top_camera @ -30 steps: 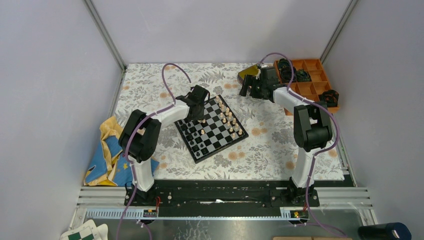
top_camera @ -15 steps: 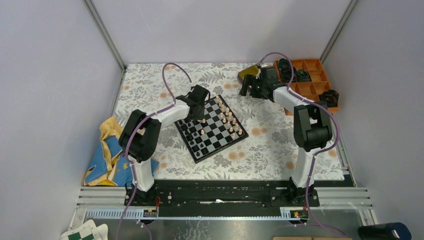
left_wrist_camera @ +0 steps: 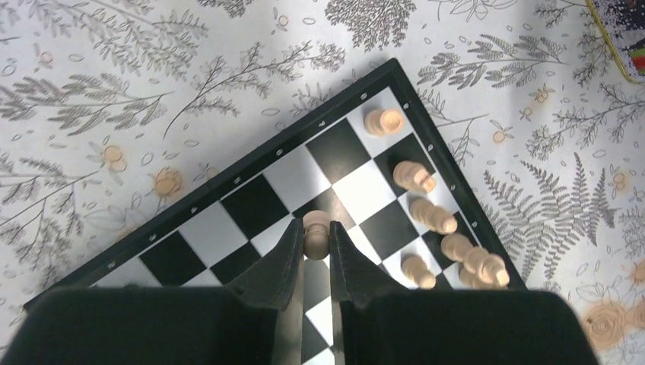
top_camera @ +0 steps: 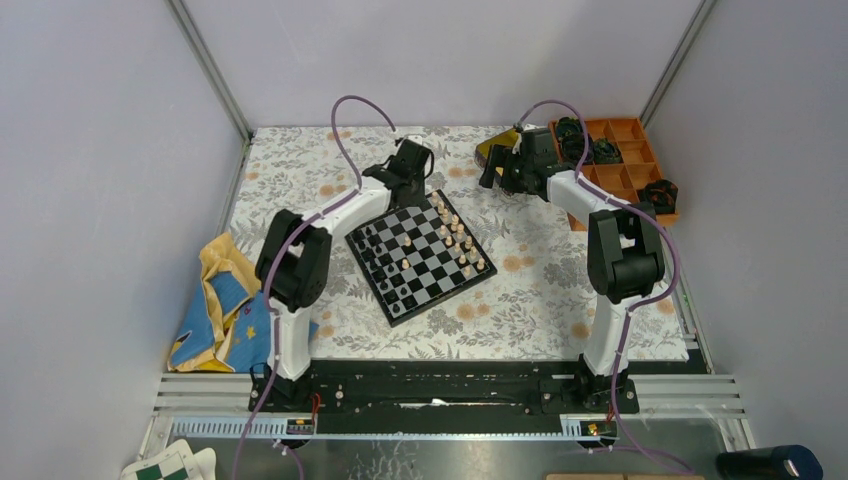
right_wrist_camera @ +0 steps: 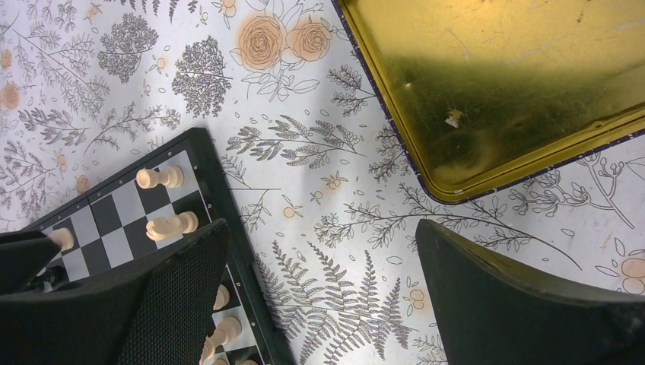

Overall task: Set up the chess pieces on the board
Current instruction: Pick up the chess piece from the chessboard, then place the chess piece on the chessboard.

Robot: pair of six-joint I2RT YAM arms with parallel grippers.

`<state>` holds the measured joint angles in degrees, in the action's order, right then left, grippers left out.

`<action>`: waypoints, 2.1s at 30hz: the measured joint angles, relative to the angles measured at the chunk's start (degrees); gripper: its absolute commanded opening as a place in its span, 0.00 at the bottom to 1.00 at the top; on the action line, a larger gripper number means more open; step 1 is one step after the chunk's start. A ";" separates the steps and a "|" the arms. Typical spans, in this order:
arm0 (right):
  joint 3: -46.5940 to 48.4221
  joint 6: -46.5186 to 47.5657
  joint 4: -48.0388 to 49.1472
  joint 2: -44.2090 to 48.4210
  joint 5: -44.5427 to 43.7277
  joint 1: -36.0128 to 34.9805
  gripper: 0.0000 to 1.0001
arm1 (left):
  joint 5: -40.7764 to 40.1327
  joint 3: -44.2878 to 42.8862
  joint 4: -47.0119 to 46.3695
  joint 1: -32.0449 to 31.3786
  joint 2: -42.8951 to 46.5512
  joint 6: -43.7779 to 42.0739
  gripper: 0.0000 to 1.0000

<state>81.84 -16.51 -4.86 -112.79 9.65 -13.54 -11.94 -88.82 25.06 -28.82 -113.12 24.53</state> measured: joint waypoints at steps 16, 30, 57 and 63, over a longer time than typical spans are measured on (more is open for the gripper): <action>0.00 0.00 0.00 0.00 -0.68 0.04 1.00 | 1.05 -8.81 -0.55 0.00 -11.47 -0.07 0.00; -0.07 -0.02 0.00 0.00 -1.07 0.04 1.00 | 1.44 -10.40 -1.03 0.00 -12.63 -0.09 0.02; -0.17 -0.02 0.00 0.00 -1.07 0.07 1.00 | 1.38 -10.82 -1.01 0.02 -13.90 -0.31 0.19; -0.17 -0.02 0.00 0.00 -1.07 0.07 1.00 | 1.38 -10.82 -1.01 0.11 -13.90 -0.28 0.25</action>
<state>81.67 -16.53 -4.86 -112.79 8.58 -13.47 -10.57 -99.63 24.05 -28.71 -127.02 24.25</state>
